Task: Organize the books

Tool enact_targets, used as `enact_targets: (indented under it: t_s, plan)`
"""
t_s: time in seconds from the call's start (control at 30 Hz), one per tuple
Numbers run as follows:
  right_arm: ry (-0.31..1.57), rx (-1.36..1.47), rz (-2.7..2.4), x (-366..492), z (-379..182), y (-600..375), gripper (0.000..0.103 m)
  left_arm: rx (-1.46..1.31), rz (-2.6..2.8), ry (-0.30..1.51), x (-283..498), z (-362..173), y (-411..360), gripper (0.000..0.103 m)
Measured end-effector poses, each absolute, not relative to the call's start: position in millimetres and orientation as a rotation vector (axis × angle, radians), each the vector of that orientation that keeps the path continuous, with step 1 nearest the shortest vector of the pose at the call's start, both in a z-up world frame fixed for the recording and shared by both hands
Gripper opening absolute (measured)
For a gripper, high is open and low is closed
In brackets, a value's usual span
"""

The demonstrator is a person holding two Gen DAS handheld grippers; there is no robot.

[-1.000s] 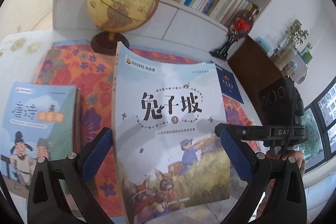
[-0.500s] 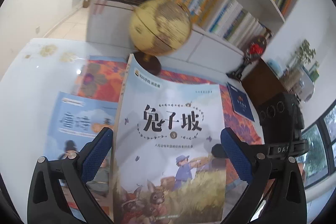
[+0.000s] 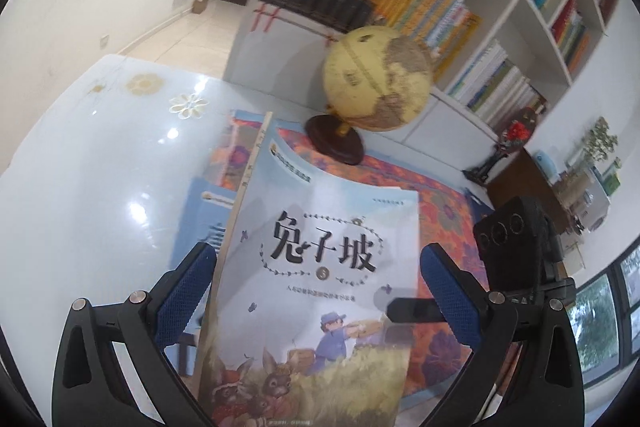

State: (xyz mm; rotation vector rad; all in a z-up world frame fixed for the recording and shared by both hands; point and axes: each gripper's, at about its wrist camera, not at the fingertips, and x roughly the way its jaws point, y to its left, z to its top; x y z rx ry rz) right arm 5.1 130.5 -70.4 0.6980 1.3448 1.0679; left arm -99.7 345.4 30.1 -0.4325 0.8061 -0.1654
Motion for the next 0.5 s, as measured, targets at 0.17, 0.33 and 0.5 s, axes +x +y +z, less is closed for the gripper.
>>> enact_targets:
  t_s: [0.17,0.33,0.5]
  plan:
    - [1.345,0.672,1.042,14,-81,141,0.020,-0.467,-0.170,0.829,-89,10,361,0.101]
    - [1.361,0.674,1.000,23,-93,143,0.020,-0.509,-0.181,0.849,-82,-7,373,0.101]
    - [1.374,0.678,0.979,28,-103,145,0.020,-0.517,-0.155,0.869,-75,-22,381,0.101]
